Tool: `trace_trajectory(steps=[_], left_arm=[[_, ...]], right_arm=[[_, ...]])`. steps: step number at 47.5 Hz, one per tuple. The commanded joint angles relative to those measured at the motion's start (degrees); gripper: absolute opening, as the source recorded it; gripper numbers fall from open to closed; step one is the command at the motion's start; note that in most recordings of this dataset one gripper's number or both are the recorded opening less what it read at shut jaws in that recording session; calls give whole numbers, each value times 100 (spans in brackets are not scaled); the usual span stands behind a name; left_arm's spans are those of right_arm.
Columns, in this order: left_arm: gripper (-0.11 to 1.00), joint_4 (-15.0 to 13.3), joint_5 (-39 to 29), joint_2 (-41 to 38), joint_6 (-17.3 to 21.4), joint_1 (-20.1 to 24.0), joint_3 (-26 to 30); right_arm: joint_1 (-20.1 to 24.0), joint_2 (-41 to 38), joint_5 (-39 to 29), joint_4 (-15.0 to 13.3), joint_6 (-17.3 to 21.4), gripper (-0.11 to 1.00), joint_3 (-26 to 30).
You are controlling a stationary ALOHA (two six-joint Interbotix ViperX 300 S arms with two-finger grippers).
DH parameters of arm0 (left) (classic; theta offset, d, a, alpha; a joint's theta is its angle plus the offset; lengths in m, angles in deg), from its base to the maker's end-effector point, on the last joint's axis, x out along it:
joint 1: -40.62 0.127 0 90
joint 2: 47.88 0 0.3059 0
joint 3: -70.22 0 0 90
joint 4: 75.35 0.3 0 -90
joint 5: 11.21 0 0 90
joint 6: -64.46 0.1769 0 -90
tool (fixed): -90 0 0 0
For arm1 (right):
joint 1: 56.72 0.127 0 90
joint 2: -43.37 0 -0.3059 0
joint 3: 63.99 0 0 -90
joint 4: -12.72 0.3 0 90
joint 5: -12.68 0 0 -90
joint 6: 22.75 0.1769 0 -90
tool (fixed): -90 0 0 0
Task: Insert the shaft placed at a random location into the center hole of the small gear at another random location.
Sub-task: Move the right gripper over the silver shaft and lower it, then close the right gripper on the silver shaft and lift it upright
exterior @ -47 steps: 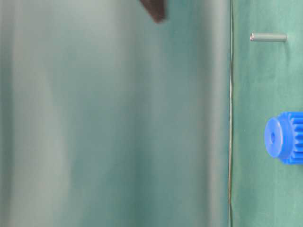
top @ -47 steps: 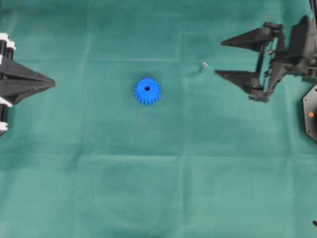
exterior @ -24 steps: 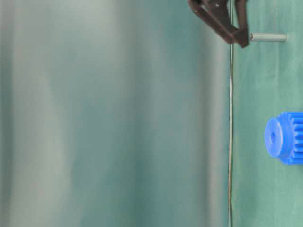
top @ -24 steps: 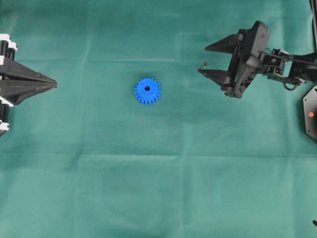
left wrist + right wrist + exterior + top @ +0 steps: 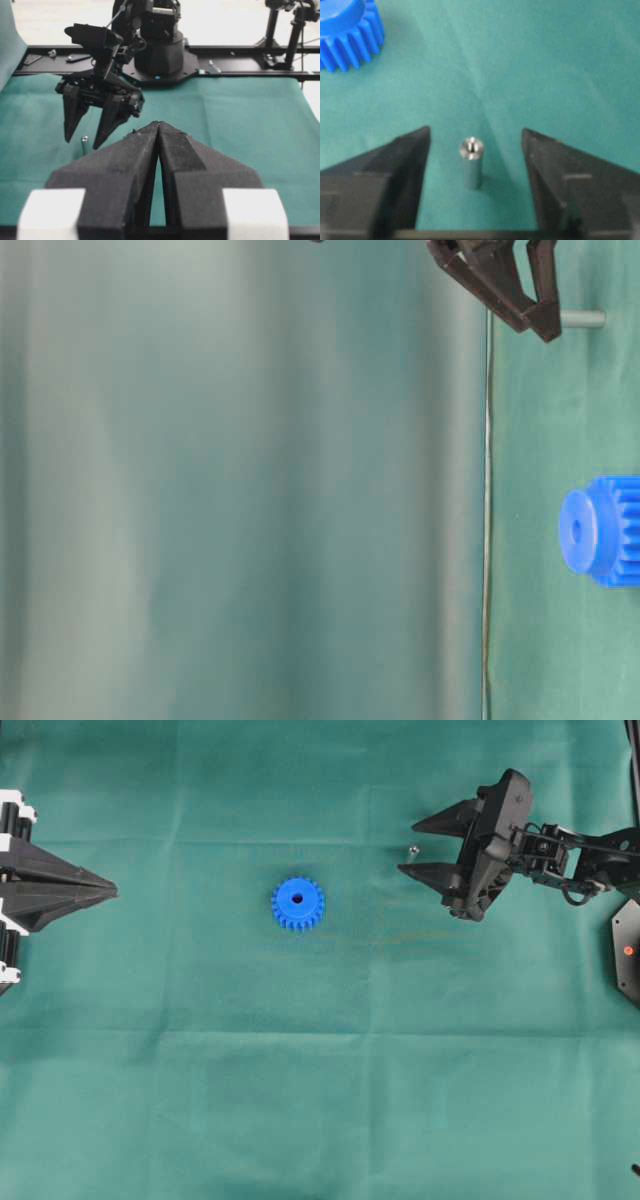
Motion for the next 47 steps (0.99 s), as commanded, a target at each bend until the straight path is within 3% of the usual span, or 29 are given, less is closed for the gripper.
trace_trajectory(steps=[1, 7, 10, 28, 41, 47], left_arm=[[0, 18, 18, -44, -18, 18, 97], [0, 18, -9, -44, -18, 18, 97], [0, 18, -18, -44, -18, 18, 97], [0, 18, -70, -44, -26, 18, 105], [0, 18, -79, -44, -70, 18, 105], [0, 18, -79, -44, -70, 18, 105]], right_arm=[[-26, 62, 97, 9, -79, 59, 44], [-26, 62, 97, -18, -88, 23, 35], [-26, 62, 70, -26, -88, 13, 53], [-26, 246, -176, -26, -62, 13, 123], [44, 1485, -1556, -26, -62, 13, 325], [53, 1881, -1837, -18, -62, 13, 316]])
